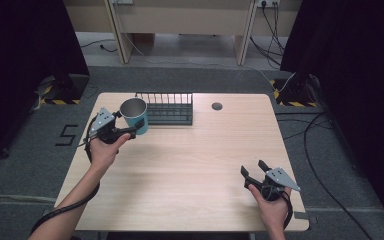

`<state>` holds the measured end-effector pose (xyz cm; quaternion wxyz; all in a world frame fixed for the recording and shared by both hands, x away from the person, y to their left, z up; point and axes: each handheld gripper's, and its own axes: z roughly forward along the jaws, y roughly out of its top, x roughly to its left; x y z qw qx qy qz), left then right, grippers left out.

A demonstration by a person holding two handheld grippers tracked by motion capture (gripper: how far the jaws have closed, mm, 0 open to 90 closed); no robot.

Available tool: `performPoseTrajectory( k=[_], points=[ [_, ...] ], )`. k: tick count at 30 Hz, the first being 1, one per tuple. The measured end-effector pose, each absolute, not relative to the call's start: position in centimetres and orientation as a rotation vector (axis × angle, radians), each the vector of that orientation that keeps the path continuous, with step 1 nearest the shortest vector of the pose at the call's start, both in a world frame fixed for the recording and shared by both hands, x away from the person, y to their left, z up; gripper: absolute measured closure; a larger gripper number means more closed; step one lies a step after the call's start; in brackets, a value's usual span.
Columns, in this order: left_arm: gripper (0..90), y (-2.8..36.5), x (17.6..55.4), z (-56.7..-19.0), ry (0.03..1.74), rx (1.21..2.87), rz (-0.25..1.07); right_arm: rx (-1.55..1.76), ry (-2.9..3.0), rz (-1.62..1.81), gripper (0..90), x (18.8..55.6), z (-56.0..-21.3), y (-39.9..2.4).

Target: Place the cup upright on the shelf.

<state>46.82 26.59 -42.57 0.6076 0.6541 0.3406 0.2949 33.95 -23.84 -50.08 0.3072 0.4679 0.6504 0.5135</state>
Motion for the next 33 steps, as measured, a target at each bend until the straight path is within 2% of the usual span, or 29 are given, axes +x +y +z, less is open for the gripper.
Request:
performPoseTrajectory(
  k=[33],
  points=[
    [15.1,24.8,49.9,-41.5,0.801,1.493,0.686,1.245,1.715,1.367,26.9,34.0,-50.2,-24.0]
  ],
)
